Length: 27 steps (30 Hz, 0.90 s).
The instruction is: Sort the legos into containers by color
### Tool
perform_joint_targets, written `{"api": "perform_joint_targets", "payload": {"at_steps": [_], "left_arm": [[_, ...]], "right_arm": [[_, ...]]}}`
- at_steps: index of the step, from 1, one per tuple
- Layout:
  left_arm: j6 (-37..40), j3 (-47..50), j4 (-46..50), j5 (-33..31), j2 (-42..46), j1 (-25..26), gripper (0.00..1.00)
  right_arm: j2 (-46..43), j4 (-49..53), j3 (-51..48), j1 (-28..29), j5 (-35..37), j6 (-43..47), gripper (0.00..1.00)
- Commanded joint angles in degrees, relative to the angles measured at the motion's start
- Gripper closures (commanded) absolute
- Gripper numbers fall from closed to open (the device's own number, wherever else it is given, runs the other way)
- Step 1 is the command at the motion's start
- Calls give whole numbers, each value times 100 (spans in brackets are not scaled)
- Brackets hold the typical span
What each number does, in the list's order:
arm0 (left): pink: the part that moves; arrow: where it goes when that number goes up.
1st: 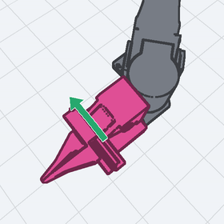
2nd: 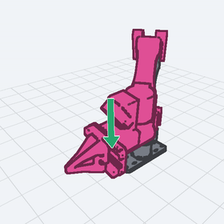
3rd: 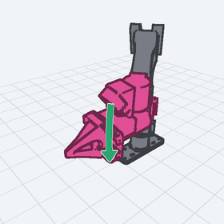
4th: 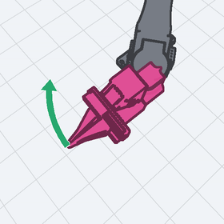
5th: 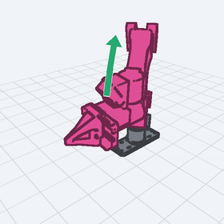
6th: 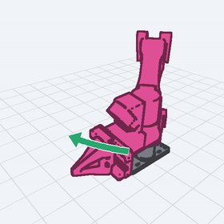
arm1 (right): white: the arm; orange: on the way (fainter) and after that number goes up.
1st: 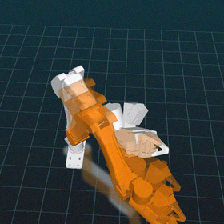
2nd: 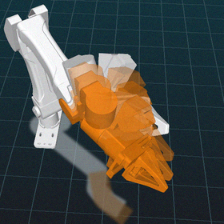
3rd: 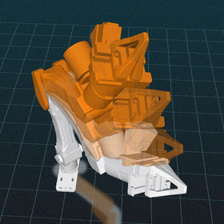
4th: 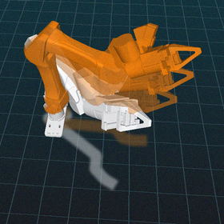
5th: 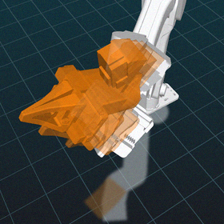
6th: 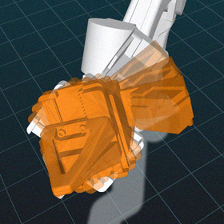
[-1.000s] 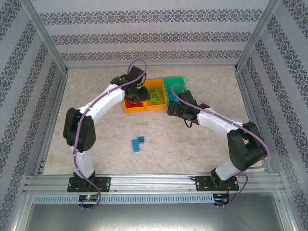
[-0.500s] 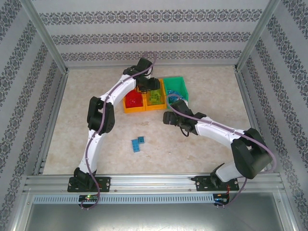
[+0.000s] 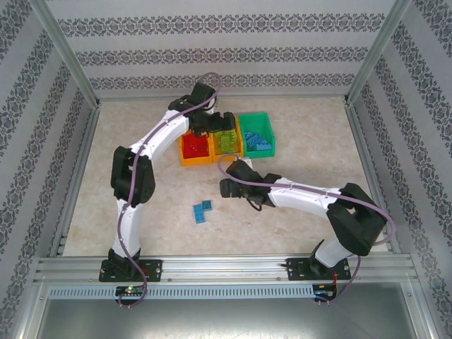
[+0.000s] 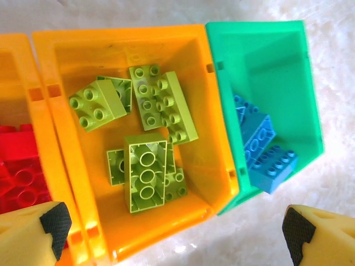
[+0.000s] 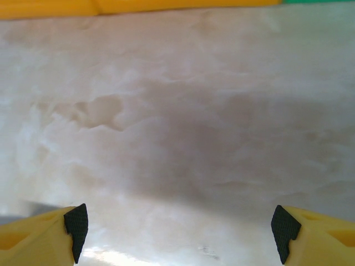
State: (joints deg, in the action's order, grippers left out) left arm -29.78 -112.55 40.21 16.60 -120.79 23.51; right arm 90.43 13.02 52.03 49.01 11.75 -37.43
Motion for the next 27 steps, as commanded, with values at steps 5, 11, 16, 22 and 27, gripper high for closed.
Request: {"api": "perform_joint_targets", "payload": {"at_steps": [5,11,16,22,27], "left_arm": [[-95,1279,-691,-442,1200,-83,0],[-280,2658,-1070,-528,2001,-269,1],[-291,3329,-1078,-500,2370,-393,1],[-352,3737,-1146,-551,2645,-432,1],[-362,3835,-1113,-583,2717,-441,1]], "right_arm": [[686,106,681,581,-236,-72,12],[886,143,830,834,-514,-50,12],[1048,308,891,923,-587,-33,14],[1271,639,958,927,-441,-115,15],[1302,913,902,869,-209,-189,16]]}}
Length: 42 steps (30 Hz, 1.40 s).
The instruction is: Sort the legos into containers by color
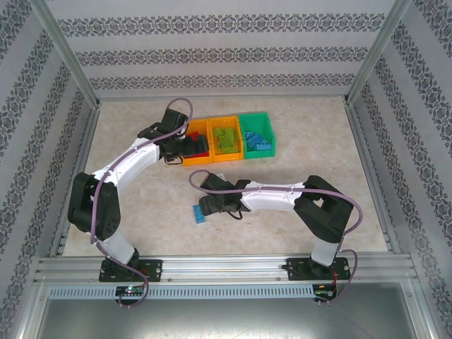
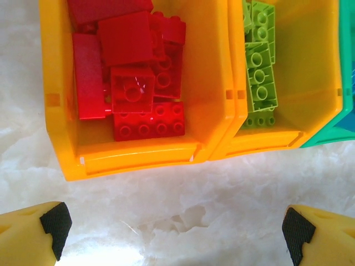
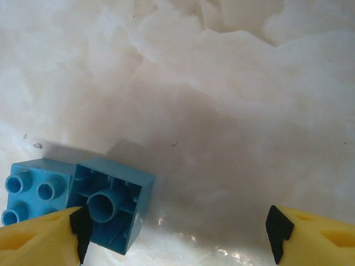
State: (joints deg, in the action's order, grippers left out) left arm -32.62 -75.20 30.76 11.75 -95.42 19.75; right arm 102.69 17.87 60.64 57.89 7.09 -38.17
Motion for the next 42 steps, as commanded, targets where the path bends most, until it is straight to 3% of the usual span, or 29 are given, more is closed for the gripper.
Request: {"api": "perform_joint_targets", "payload": {"at_steps": [1,10,18,35,37,42], "left_arm": [[-74,112,-154,-105,180,-60,1],[-86,259,-123,-162,259,-72,1],[-142,372,-194,-123,250,-68,1],[1,583,-187,-283,337,-135,1],[19,619,-187,-301,353,-164,1],[19,684,-200,-295,346,-198,1]], "right_arm": [[51,466,-13,-54,296,-130,17],[-809,560,-747,-486,684,-292,18],[-1380,455,-768,-463,619,-268,17],[-210,673,-111,-312,73,-1223,19],[-141,671,-123,-330,87,-1263,22],[152,863,101,-388,202,-1185,43]]}}
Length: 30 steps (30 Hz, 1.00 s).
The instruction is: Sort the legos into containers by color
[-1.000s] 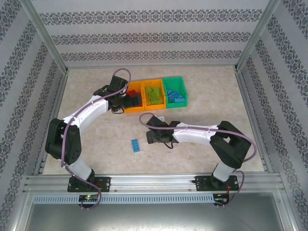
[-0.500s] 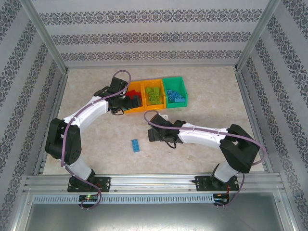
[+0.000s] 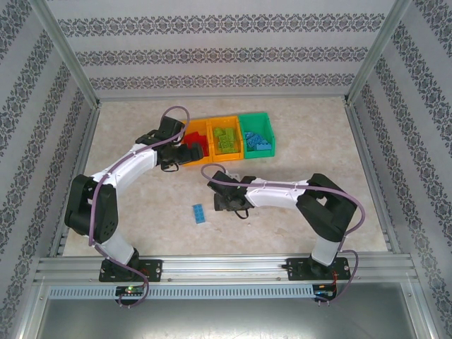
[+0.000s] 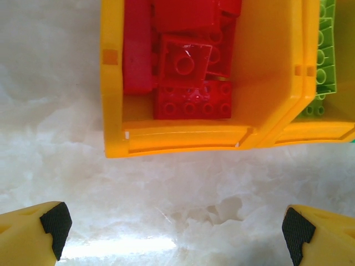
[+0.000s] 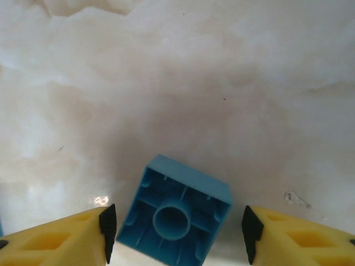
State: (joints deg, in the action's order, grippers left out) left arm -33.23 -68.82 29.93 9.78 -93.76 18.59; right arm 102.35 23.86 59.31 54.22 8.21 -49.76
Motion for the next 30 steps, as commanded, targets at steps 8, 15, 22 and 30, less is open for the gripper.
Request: {"api": "perform_joint_targets", "payload": {"at_steps": [8,15,22,30], "left_arm": [[145,251,-52,-191,370,-91,1],[150,603,12,-164,688,-91,1],[124,1010,73,-67,1066,-84,0],[47,1516,194,136,1386,187,0]], "right_arm": [[-87,336,132,-233,296,122,66],[-630,260,393,-626,470,845,68],[-793,242,917,-1413,295,1413,68],[-415,239,1750,-2613,48,1944,67]]}}
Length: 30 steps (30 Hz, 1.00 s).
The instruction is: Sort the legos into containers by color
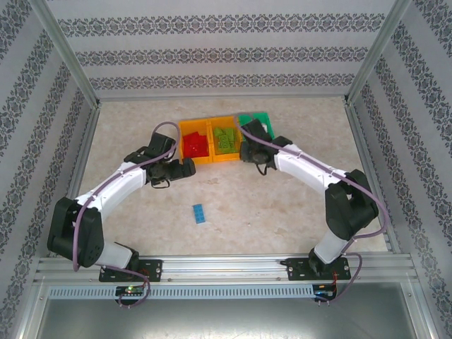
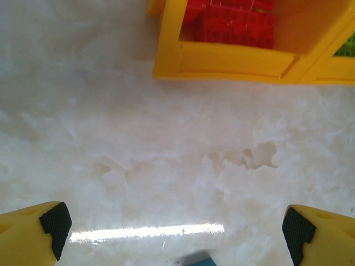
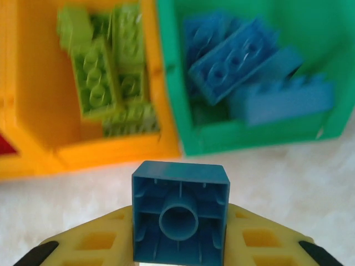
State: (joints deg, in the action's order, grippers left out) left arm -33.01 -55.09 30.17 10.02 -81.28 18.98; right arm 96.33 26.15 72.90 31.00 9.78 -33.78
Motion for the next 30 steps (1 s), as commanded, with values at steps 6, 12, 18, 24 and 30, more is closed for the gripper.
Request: {"api": "perform_joint_targets", "payload": {"at_steps": [6,12,18,24,30], "left_arm": [[-228,420,365,18,173,636,0],[-650,627,375,-6,91,1273,0],[-992,514,661,-120,-270,1696,0],[-1237,485,990,-178,-516,1937,0],[-1399,390,890,26,-823,2063,4]], "right_arm": [[1088,98,1265,-971,-485,382,67],[1917,412,2148,-1277,-890,371,63],[2392,668,2651,-1351,-1100,315,53],[2379,608,2591,-1391,-1290,184,38],[1747,75,1982,-1319,-1514,-32,29]]}}
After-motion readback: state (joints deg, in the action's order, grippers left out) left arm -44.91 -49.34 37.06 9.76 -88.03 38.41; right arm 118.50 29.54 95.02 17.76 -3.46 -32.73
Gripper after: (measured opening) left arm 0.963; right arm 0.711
